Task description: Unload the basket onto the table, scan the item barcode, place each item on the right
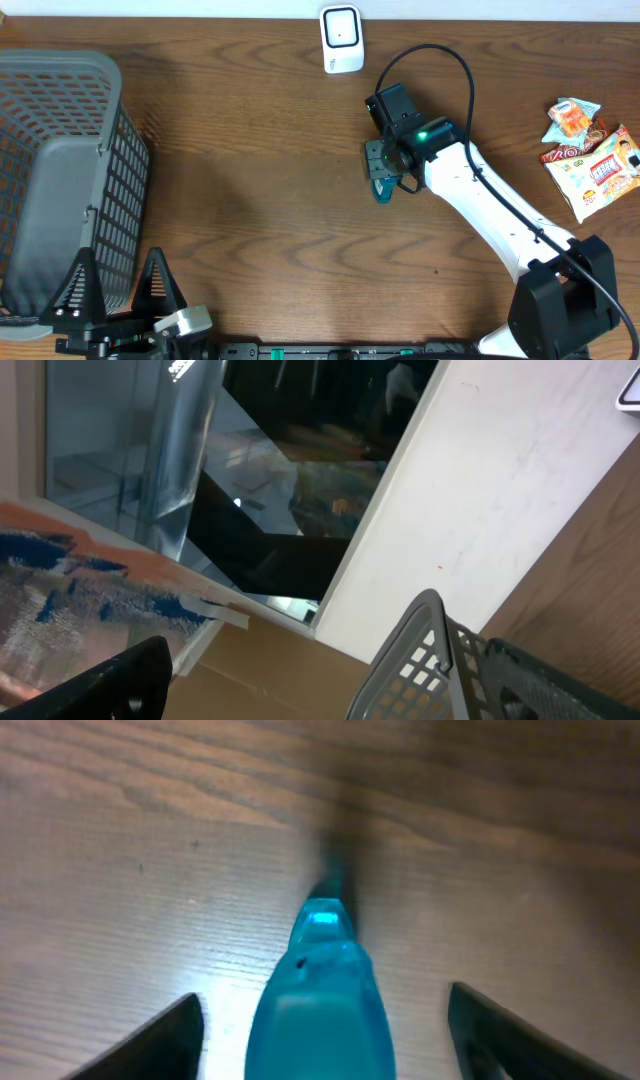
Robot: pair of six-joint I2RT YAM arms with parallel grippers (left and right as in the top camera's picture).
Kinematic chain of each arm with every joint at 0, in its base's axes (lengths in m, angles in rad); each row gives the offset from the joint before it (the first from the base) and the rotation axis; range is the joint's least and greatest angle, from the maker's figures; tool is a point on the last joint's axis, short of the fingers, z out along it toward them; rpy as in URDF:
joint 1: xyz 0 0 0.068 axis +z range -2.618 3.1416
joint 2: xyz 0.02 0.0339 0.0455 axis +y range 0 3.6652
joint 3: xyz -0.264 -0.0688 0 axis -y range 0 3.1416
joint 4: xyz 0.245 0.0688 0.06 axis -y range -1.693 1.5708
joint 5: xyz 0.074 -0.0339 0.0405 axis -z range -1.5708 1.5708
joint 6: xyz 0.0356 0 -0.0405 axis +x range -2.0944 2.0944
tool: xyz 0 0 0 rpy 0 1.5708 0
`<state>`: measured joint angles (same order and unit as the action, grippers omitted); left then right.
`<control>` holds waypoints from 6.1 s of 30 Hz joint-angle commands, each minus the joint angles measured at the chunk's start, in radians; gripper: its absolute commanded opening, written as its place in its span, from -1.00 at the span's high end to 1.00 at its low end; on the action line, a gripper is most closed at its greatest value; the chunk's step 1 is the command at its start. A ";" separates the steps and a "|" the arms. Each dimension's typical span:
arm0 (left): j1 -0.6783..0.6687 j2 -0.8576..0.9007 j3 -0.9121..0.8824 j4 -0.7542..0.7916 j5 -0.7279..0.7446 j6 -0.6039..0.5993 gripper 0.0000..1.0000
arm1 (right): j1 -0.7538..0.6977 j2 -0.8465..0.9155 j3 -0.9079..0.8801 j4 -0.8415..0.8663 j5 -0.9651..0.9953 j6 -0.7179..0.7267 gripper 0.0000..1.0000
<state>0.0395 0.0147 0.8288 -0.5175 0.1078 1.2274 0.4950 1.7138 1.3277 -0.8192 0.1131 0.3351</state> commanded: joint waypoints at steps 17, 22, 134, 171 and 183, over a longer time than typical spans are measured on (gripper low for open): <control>0.006 -0.012 -0.007 0.003 0.016 -0.016 -0.95 | 0.079 -0.034 -0.027 0.034 0.161 0.211 -0.91; 0.006 -0.012 -0.007 0.003 0.016 -0.016 -0.95 | 0.114 -0.034 -0.063 0.055 0.255 0.238 -0.86; 0.005 -0.008 -0.484 -0.358 0.614 -0.017 -0.95 | 0.019 0.640 0.724 0.776 0.818 -0.711 0.98; 0.005 -0.008 -0.484 -0.358 0.615 -0.017 -0.95 | -0.217 1.025 1.192 0.404 1.163 -0.782 0.98; 0.005 -0.008 -0.484 -0.358 0.615 -0.017 -0.95 | -0.499 1.026 1.190 -0.057 0.880 -0.411 0.60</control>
<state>0.0395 0.0109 0.3435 -0.8726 0.7055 1.2266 0.0368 2.7979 2.5053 -0.8444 1.1027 -0.2394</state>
